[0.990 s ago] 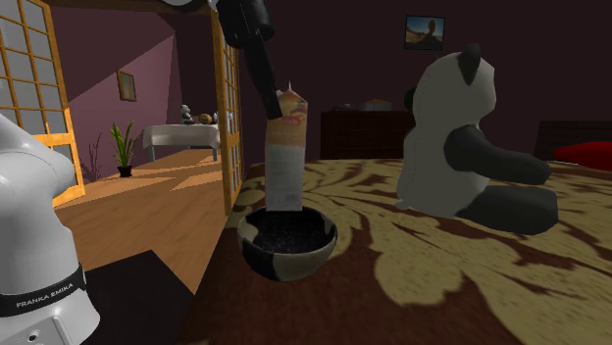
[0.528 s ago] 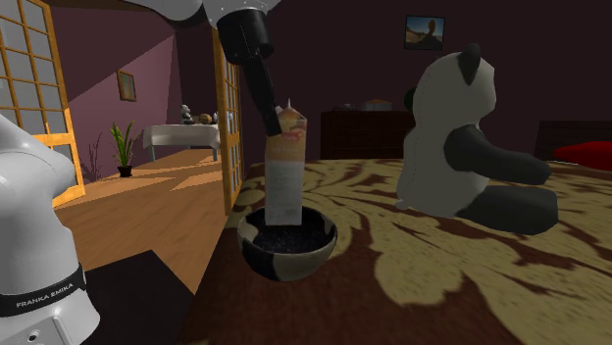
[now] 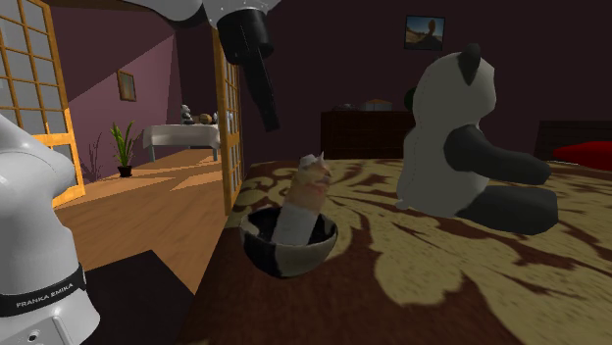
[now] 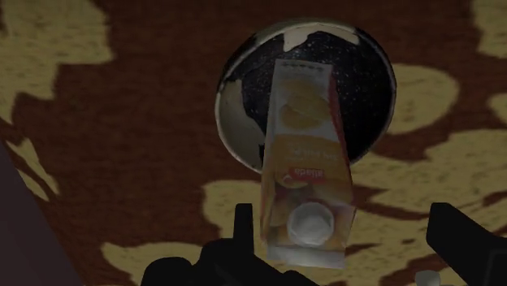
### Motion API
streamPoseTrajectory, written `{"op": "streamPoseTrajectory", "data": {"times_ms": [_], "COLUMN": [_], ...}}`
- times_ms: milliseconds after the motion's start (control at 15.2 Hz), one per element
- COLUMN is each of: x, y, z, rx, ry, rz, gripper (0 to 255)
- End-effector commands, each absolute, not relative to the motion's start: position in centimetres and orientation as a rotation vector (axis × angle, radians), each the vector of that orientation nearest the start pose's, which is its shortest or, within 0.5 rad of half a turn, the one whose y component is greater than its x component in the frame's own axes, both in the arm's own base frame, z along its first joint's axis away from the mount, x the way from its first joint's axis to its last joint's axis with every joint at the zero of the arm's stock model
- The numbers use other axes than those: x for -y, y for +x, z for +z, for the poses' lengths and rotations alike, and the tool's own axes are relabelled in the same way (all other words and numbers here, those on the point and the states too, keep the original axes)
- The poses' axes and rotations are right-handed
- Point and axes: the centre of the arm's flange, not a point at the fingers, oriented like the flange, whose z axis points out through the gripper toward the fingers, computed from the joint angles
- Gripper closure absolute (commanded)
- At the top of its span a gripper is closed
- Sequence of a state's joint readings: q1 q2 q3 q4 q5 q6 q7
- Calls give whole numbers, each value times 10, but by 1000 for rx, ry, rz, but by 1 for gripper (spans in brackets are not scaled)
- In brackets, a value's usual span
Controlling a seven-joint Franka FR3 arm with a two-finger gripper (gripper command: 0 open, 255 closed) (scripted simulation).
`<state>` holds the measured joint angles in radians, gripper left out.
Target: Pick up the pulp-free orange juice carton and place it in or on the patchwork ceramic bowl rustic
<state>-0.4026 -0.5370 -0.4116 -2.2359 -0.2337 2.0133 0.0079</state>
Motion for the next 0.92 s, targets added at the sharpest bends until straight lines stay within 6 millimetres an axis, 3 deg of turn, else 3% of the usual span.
{"op": "streamPoseTrajectory", "data": {"times_ms": [0, 66, 330, 858], "x": [343, 343, 333, 333], "y": [264, 264, 254, 254], "z": [582, 582, 630, 630], "rx": [-1152, -1152, -1152, -1152], "ry": [-3024, -3024, -3024, -3024], "rz": [-414, -414, -414, -414], "gripper": [0, 0, 0, 0]}}
